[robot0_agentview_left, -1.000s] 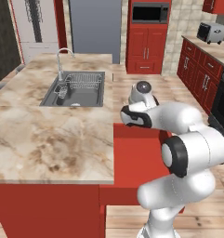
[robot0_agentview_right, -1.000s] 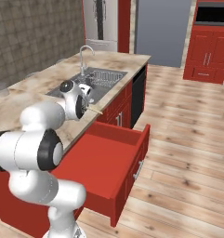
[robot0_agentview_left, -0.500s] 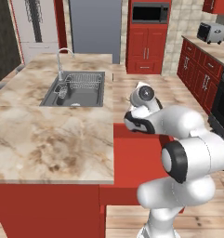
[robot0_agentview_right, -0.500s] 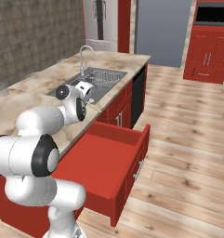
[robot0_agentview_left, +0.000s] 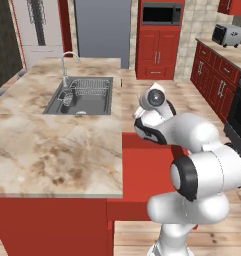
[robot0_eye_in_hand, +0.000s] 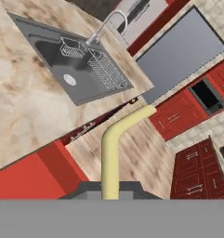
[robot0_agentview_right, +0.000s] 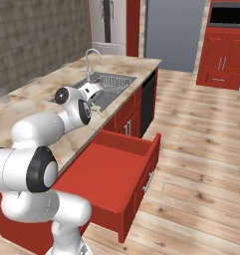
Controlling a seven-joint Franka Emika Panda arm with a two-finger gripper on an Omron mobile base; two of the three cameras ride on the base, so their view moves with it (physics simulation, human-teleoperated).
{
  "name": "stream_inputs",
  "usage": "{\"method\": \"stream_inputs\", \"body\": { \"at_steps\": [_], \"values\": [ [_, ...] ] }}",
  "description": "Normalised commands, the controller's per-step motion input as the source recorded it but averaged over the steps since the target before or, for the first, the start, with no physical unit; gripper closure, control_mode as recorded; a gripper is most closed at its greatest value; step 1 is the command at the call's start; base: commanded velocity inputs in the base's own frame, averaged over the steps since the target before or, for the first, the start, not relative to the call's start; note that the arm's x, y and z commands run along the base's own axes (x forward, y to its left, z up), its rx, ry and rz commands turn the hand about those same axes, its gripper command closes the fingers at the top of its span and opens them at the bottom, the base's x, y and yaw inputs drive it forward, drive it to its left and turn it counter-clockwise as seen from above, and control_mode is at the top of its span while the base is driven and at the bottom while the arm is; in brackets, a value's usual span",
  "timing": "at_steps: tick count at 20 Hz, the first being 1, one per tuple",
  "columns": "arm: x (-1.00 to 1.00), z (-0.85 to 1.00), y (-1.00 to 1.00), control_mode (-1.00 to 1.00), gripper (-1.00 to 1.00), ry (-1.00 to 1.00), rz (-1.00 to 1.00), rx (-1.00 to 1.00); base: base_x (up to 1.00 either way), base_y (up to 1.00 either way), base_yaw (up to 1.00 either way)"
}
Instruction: Take a straw from the drawer in front and place it inside the glass cup on the dining counter.
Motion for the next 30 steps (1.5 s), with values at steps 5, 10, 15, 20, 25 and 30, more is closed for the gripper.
{"method": "stream_inputs", "body": {
  "at_steps": [5,10,15,20,25,30],
  "values": [
    [-0.06,0.36,0.00,-1.00,1.00,-0.08,-0.15,0.22,0.00,0.00,0.00],
    [-0.08,0.33,0.00,-1.00,1.00,-0.02,-0.15,0.28,0.00,0.00,0.00],
    [-0.18,0.33,0.00,-1.00,1.00,0.00,-0.13,0.30,0.00,0.00,0.00],
    [-0.24,0.26,0.00,-1.00,1.00,-0.07,-0.10,0.29,0.00,0.00,0.00],
    [-0.20,0.21,0.00,-1.00,1.00,-0.07,-0.06,0.27,0.00,0.00,0.00],
    [-0.24,0.20,-0.06,-1.00,1.00,-0.10,-0.04,0.25,0.00,0.00,0.00]
  ]
}}
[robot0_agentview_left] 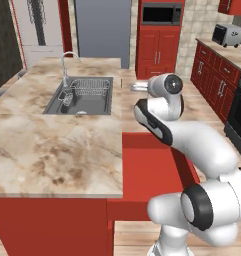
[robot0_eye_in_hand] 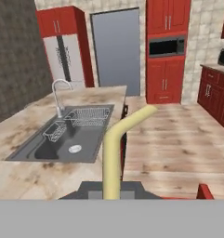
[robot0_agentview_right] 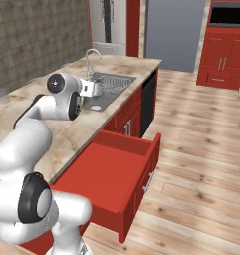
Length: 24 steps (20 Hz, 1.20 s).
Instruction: Take a straw from the drawer in front and place it inside the glass cup on the dining counter.
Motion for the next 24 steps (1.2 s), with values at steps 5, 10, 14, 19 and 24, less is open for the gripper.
{"method": "stream_inputs", "body": {
  "at_steps": [5,10,14,19,24],
  "values": [
    [-0.31,0.17,-0.11,-1.00,1.00,-0.14,-0.03,0.22,0.00,0.00,0.00],
    [-0.42,0.12,-0.12,-1.00,1.00,-0.16,-0.06,0.20,0.00,0.00,0.00],
    [-0.39,0.01,-0.04,-1.00,1.00,-0.19,-0.07,0.15,0.00,0.00,0.00],
    [-0.22,0.02,0.00,-1.00,1.00,-0.10,-0.06,0.11,0.00,0.00,0.00],
    [-0.13,0.21,0.00,-1.00,1.00,0.10,-0.07,0.10,0.00,0.00,0.00]
  ]
}}
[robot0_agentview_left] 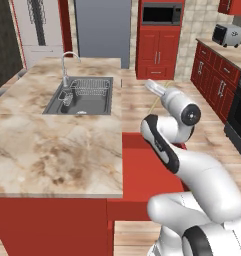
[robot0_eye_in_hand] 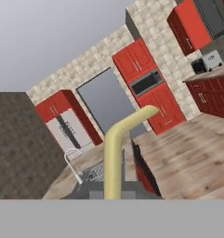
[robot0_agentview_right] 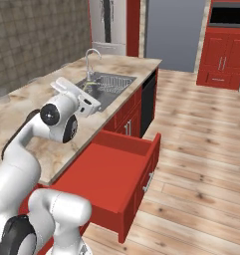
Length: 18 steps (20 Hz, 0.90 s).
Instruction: Take a straw from the drawer in front and place it inside the glass cup on the dining counter.
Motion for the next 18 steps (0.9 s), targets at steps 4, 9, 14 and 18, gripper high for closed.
{"method": "stream_inputs", "body": {
  "at_steps": [4,9,14,18],
  "values": [
    [-0.17,0.20,0.00,-1.00,1.00,0.32,-0.11,0.03,0.00,0.00,0.00],
    [-0.24,0.04,0.00,-1.00,1.00,0.44,-0.12,0.00,0.00,0.00,0.00],
    [-0.31,0.00,0.00,-1.00,1.00,0.30,-0.10,0.00,0.00,0.00,0.00],
    [-0.32,0.00,0.00,-1.00,1.00,0.15,-0.06,0.00,0.00,0.00,0.00]
  ]
}}
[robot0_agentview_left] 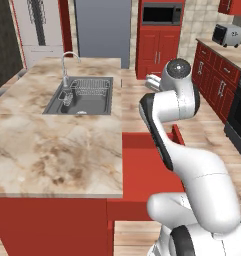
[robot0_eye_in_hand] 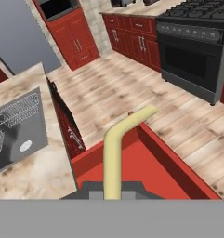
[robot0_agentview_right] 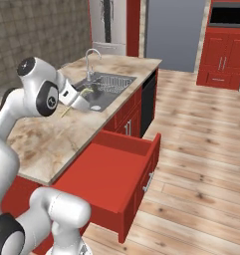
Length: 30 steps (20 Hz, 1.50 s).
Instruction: Take a straw from the drawer in front and place it inside the glass cup on the dining counter.
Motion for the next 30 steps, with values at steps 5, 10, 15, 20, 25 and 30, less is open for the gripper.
{"method": "stream_inputs", "body": {
  "at_steps": [5,10,15,20,25,30],
  "values": [
    [-0.37,0.00,0.00,-1.00,1.00,0.03,-0.03,0.00,0.00,0.00,0.00],
    [-0.42,-0.07,-0.01,-1.00,1.00,0.00,-0.03,0.00,0.00,0.00,0.00],
    [-0.40,-0.04,-0.04,-1.00,1.00,0.00,-0.03,0.00,0.00,0.00,0.00],
    [-0.38,0.00,-0.09,-1.00,1.00,0.00,-0.03,0.00,0.00,0.00,0.00],
    [-0.29,-0.02,-0.08,-1.00,1.00,0.00,-0.02,0.00,0.00,0.00,0.00],
    [-0.26,-0.02,-0.10,-1.00,1.00,0.00,-0.02,0.00,0.00,0.00,0.00]
  ]
}}
